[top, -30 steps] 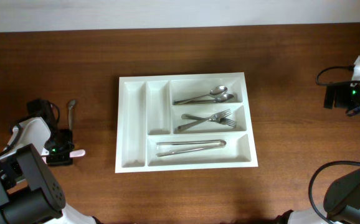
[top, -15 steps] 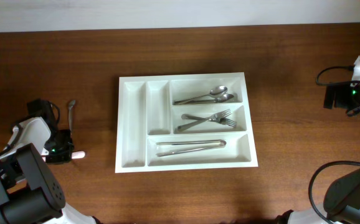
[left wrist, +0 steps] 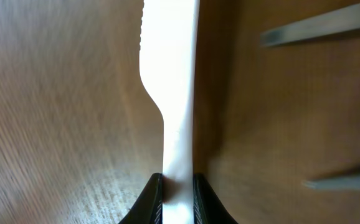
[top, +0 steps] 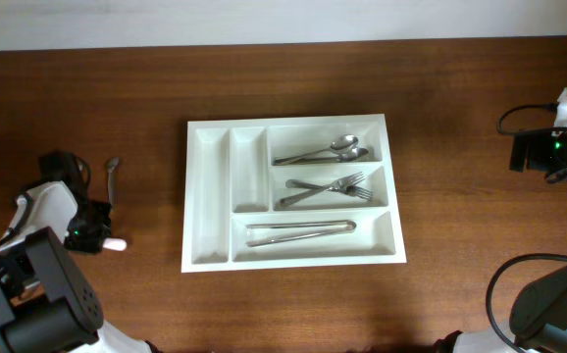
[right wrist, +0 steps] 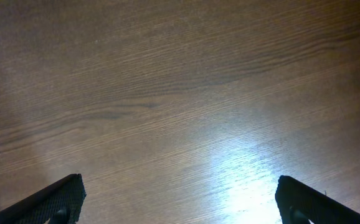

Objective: Pack container
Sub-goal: 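Lift the knife and carry it into the narrow left compartment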

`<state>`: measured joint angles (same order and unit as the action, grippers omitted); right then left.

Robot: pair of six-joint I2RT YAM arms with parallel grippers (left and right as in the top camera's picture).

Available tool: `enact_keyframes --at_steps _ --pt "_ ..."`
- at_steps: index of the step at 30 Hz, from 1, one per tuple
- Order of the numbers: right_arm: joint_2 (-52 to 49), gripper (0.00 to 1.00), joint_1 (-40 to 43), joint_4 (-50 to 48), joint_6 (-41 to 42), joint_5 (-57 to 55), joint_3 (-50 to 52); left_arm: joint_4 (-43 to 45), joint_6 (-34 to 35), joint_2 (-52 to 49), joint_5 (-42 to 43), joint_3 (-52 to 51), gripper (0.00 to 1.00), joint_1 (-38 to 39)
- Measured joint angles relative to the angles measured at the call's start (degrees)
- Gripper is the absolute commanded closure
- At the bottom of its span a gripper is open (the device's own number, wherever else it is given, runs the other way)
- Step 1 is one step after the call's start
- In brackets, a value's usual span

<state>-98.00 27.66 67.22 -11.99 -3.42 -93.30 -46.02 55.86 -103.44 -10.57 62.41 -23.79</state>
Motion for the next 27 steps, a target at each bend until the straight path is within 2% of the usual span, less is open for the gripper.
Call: enact_keyframes --at_steps 5,10,17,27 --pt "0.0 0.01 0.0 0.0 0.0 0.0 0.0 0.1 -7.7 5.2 -0.2 2.9 0.98 1.2" --pt "0.0 0.01 0.0 0.0 0.0 0.0 0.0 1.1 -14.8 11.6 -0.2 5.0 0.98 6.2" --pt "0.0 0.01 0.0 0.0 0.0 0.0 0.0 7.7 -22.2 16.3 5.9 5.2 0.98 19.8" --pt "0.0 0.01 0.0 0.0 0.0 0.0 0.0 16.6 -27.7 16.5 9.5 5.2 0.95 40.2"
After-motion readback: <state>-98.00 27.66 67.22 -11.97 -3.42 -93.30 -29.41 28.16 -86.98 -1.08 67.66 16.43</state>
